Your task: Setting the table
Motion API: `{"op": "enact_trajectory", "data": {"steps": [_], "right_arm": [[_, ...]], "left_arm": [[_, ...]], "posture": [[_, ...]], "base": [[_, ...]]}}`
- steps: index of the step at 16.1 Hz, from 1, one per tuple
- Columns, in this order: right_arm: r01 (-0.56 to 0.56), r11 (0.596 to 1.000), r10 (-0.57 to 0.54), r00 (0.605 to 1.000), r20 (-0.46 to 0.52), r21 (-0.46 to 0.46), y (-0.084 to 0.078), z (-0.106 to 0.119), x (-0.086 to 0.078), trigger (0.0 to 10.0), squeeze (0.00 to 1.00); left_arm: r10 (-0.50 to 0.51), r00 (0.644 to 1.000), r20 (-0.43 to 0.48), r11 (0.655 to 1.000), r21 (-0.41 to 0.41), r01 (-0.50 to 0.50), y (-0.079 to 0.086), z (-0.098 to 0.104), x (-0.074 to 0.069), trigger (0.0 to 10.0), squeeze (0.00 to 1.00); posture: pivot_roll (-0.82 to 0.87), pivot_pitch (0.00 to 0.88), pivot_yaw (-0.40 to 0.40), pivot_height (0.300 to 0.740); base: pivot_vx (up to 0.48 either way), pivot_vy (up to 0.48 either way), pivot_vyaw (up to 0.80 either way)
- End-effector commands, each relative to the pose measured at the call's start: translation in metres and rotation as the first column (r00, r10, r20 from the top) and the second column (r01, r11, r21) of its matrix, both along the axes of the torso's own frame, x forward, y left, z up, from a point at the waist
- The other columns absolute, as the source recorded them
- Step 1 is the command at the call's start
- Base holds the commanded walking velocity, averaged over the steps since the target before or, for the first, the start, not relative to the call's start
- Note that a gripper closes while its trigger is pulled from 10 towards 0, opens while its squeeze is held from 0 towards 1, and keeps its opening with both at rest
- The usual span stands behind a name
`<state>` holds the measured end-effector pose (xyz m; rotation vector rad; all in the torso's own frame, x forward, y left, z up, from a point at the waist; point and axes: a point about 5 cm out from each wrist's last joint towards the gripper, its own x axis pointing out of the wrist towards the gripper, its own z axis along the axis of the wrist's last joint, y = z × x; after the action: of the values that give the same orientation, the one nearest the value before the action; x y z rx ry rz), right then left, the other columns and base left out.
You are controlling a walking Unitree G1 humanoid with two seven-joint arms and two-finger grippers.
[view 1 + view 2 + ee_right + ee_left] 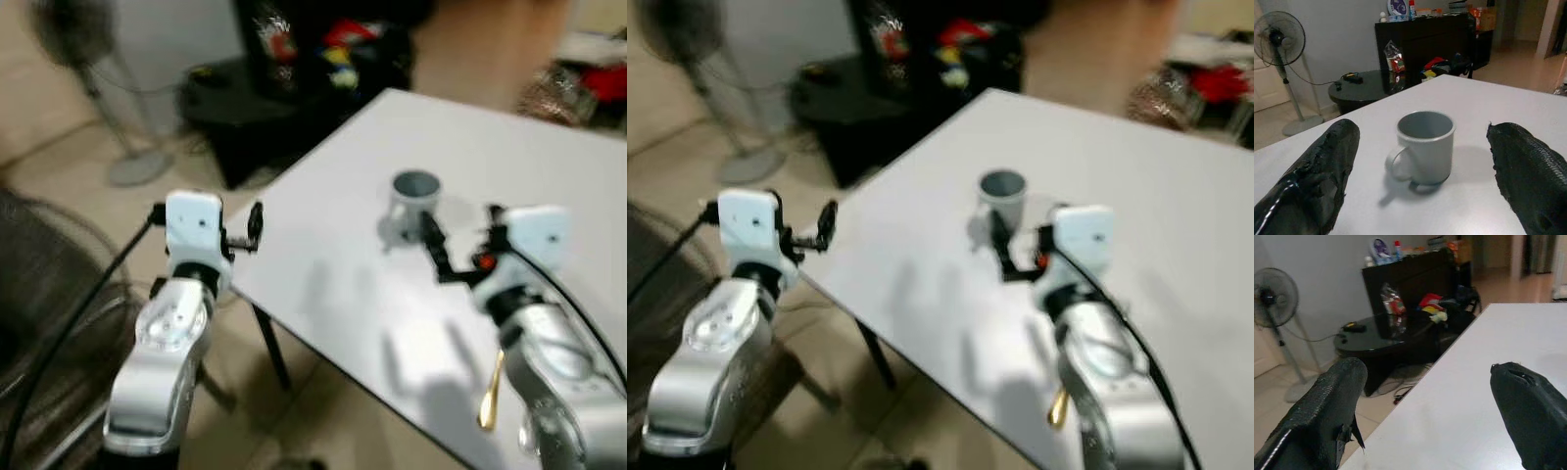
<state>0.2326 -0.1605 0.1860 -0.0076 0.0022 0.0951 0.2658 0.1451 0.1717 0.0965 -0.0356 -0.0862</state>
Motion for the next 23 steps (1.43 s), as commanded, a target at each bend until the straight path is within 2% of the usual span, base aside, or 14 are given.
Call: {"op": "enact_trajectory", "data": {"steps": [1, 3, 5, 11, 14, 17, 18, 21, 23], "right_arm": [[-0.047, 0.999, 0.047, 0.999, 0.0, 0.026, 0.006, 0.001, 0.001, 10.0, 1.0], [-0.107, 0.994, 0.107, 0.994, 0.0, 0.022, 0.01, 0.003, 0.005, 10.0, 1.0], [-0.14, 0.99, 0.14, 0.99, 0.0, 0.005, 0.013, 0.002, 0.006, 10.0, 1.0], [-0.103, 0.994, 0.103, 0.994, 0.02, 0.021, 0.013, 0.002, 0.004, 10.0, 1.0], [-0.056, 0.998, 0.055, 0.998, 0.032, 0.011, 0.006, 0.0, -0.001, 10.0, 1.0], [-0.034, 0.999, 0.034, 0.999, 0.012, 0.037, 0.002, -0.004, 0.0, 10.0, 1.0], [-0.066, 0.997, 0.067, 0.998, -0.012, 0.05, 0.005, -0.008, -0.001, 10.0, 1.0], [-0.135, 0.989, 0.137, 0.99, -0.035, 0.062, 0.011, -0.013, -0.001, 10.0, 1.0], [-0.192, 0.976, 0.2, 0.977, -0.074, 0.105, 0.015, -0.018, 0.001, 10.0, 1.0]], "left_arm": [[-0.003, 1.0, -0.026, 1.0, 0.021, 0.003, 0.009, -0.001, -0.001, 10.0, 0.0], [-0.042, 0.999, -0.017, 0.998, 0.048, 0.043, 0.011, 0.001, -0.005, 10.0, 0.0], [-0.07, 0.997, -0.015, 0.997, 0.019, 0.07, 0.012, 0.004, -0.008, 10.0, 0.0], [-0.047, 0.999, -0.028, 0.998, 0.032, 0.048, 0.013, 0.004, 0.0, 10.0, 0.0], [-0.07, 0.995, -0.067, 0.997, 0.032, 0.073, 0.004, -0.001, 0.002, 10.0, 0.0], [-0.083, 0.995, -0.051, 0.995, 0.051, 0.086, 0.002, 0.001, 0.0, 10.0, 0.0], [-0.121, 0.991, -0.053, 0.99, 0.061, 0.125, 0.0, 0.001, -0.002, 10.0, 0.0], [-0.095, 0.993, -0.072, 0.994, 0.048, 0.099, 0.002, -0.003, -0.005, 10.0, 0.0], [-0.088, 0.994, -0.064, 0.993, 0.073, 0.092, 0.005, -0.003, -0.008, 10.0, 0.0]], "posture": [[0.11, 0.0, 0.072, 0.74], [0.13, 0.0, 0.043, 0.74], [0.13, 0.0, 0.038, 0.74], [0.11, 0.0, 0.079, 0.74], [0.09, 0.0, 0.11, 0.74], [0.11, 0.0, 0.104, 0.74], [0.11, 0.0, 0.101, 0.74], [0.12, 0.0, 0.084, 0.74], [0.14, 0.0, 0.057, 0.74]], "base": [[0.0, 0.0, 0.8], [0.0, 0.0, 0.8], [0.0, 0.0, 0.8], [0.0, 0.0, 0.8], [0.0, 0.0, 0.8], [0.0, 0.0, 0.8], [0.0, 0.0, 0.8], [0.0, 0.0, 0.8], [0.0, 0.0, 0.8]]}}
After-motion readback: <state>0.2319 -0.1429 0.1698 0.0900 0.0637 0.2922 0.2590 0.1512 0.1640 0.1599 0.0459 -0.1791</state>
